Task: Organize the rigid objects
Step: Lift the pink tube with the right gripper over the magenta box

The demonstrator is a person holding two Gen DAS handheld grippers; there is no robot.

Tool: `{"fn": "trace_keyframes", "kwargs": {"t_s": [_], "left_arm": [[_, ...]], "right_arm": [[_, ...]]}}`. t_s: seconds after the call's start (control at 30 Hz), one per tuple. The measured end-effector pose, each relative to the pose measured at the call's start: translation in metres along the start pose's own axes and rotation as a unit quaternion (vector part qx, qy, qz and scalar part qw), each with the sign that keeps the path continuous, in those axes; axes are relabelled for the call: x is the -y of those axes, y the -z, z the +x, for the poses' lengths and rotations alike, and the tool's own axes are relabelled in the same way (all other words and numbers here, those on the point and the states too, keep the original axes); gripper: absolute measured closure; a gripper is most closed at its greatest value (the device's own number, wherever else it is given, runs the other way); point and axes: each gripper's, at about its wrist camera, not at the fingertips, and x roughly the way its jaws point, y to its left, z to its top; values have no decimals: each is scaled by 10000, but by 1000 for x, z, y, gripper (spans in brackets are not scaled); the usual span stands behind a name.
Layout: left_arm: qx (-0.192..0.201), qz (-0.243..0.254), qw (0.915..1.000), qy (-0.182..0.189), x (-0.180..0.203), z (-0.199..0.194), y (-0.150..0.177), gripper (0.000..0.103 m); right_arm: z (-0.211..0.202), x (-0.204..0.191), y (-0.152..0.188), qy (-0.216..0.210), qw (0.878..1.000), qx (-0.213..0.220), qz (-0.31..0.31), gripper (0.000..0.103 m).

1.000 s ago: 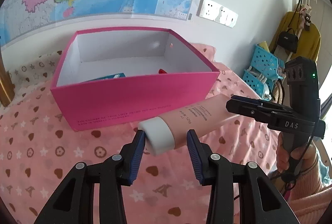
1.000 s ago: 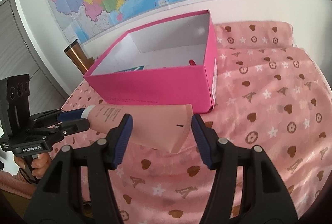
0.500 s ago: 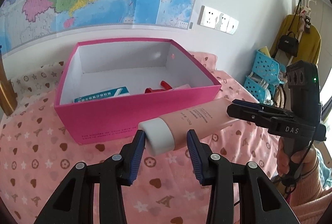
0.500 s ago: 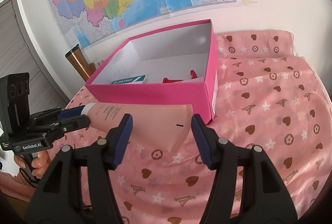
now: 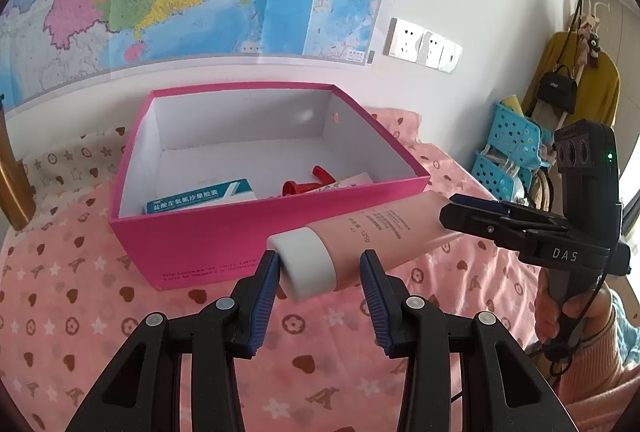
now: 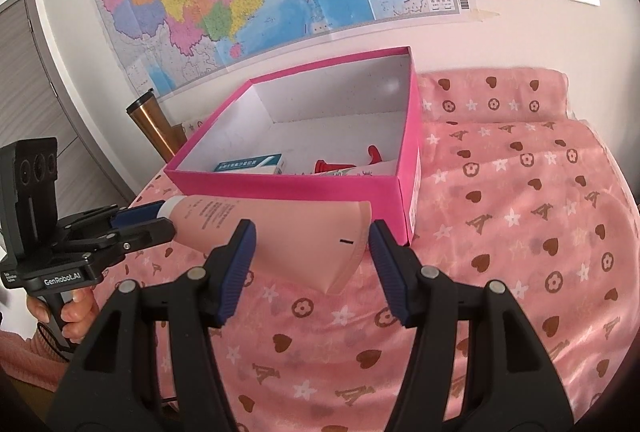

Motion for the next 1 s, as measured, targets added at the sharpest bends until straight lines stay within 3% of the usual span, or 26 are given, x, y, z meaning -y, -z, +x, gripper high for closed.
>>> {"fn": "trace_keyframes", "kwargs": {"t_s": [1.0], "left_arm": [[164, 23, 9999, -6, -1, -1, -11, 62]], "right_arm": [[-4, -1, -15, 4, 9998, 129, -121, 42]]}}
